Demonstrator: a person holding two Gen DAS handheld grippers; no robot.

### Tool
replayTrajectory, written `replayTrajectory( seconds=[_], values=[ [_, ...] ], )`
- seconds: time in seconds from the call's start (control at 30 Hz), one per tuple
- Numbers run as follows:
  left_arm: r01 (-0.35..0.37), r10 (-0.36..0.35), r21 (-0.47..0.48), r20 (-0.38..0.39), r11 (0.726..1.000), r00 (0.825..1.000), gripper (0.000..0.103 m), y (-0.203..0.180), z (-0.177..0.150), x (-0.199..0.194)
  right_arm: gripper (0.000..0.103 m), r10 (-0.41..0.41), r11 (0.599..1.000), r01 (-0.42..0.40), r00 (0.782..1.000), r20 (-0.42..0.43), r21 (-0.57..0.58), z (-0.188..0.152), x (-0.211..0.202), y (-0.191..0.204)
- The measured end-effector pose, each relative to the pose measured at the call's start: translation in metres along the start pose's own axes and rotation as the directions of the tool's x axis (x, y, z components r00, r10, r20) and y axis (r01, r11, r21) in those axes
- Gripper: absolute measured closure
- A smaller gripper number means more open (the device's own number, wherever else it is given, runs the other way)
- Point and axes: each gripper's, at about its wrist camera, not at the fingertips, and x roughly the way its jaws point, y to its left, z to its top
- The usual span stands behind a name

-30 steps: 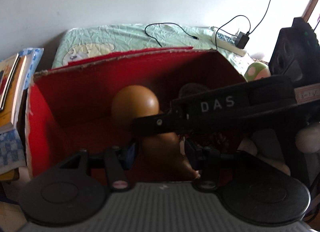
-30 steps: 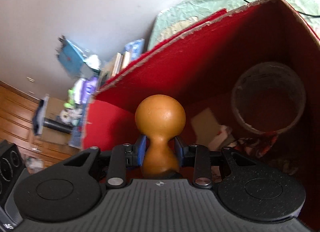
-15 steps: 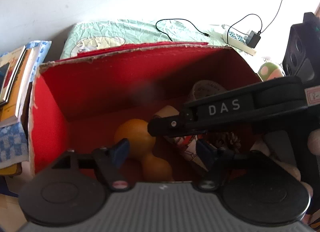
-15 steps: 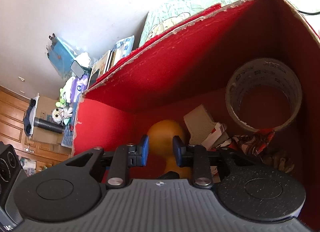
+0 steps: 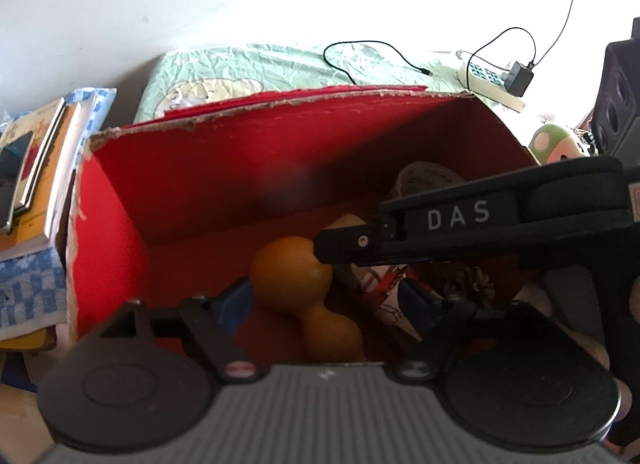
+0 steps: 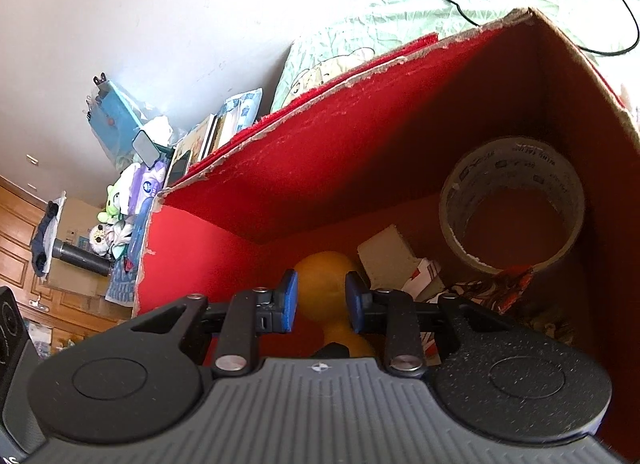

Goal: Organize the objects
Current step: 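Lower the gourd toy into the box and open the right gripper, then move the right gripper back out to the red packaged box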

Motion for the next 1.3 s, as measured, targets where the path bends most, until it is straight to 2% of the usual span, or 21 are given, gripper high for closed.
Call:
replayTrajectory(
  seconds=[0.37,0.87,0.97,1.1,1.3],
  values=[
    [-0.07,0.07,0.012,0.003,0.997,0.998,0.021,-0.004,0.0,0.002,0.073,-0.031,0.999,0.031,0.999,0.032,-0.026,-0.002,0.003,0.005],
    [-0.123,0.122,0.036,0.014,0.992,0.992,0.017,-0.005,-0.002,0.001,0.073,-0.054,0.998,0.058,0.995,0.086,-0.034,-0.006,0.004,0.008],
    [-0.138,0.138,0.039,0.02,0.99,0.99,0.016,-0.005,-0.001,0.002,0.073,-0.076,0.995,0.083,0.989,0.127,-0.047,-0.007,0.001,0.011],
    [-0.164,0.163,0.028,0.034,0.986,0.986,0.018,-0.008,0.0,-0.003,0.073,-0.059,0.995,0.071,0.984,0.167,-0.067,-0.012,-0.008,0.012],
    [-0.217,0.212,0.037,0.104,0.976,0.972,0.017,-0.014,-0.005,-0.036,0.073,-0.025,0.993,0.054,0.965,0.262,-0.103,-0.025,-0.04,0.017]
  ],
)
